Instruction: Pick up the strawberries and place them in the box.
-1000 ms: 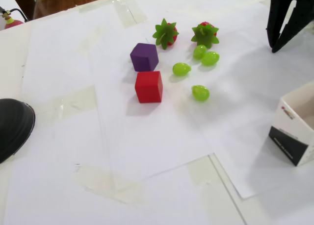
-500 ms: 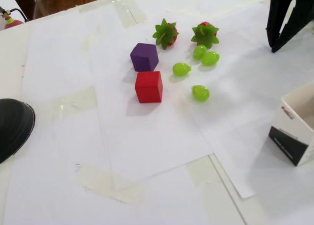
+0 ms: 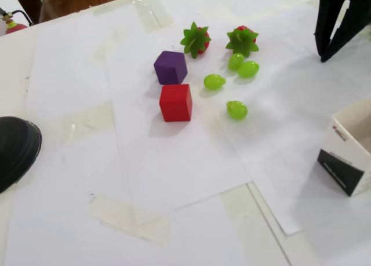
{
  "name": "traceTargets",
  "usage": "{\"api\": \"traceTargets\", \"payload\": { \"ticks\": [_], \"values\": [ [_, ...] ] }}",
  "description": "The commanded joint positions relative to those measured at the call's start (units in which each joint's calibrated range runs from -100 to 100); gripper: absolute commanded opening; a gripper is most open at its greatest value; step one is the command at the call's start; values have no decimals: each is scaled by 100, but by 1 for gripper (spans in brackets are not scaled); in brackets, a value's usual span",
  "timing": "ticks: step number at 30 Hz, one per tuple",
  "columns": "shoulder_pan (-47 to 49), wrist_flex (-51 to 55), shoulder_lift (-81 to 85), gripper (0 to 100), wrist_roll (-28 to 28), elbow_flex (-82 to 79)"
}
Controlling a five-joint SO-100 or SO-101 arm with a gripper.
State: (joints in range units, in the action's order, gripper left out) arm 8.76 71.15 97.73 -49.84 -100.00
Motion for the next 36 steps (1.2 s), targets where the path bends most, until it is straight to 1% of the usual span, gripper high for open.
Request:
{"api": "traceTargets", "payload": {
  "ticks": [1, 18, 22, 25, 29, 32, 34, 36],
  "values": [
    [-23, 34, -14, 0, 29, 0],
    [-163, -23, -14, 0, -20, 0],
    [-156, -391, -14, 0, -15, 0],
    [-193, -432, -57, 0, -49, 82],
    [-318, -211, -469, 0, 117, 891],
    [-523, 26, -1037, 0, 425, 1909],
    [-715, 124, -1690, 0, 733, 2773],
    [-840, 99, -2137, 0, 977, 3218]
  ]
}}
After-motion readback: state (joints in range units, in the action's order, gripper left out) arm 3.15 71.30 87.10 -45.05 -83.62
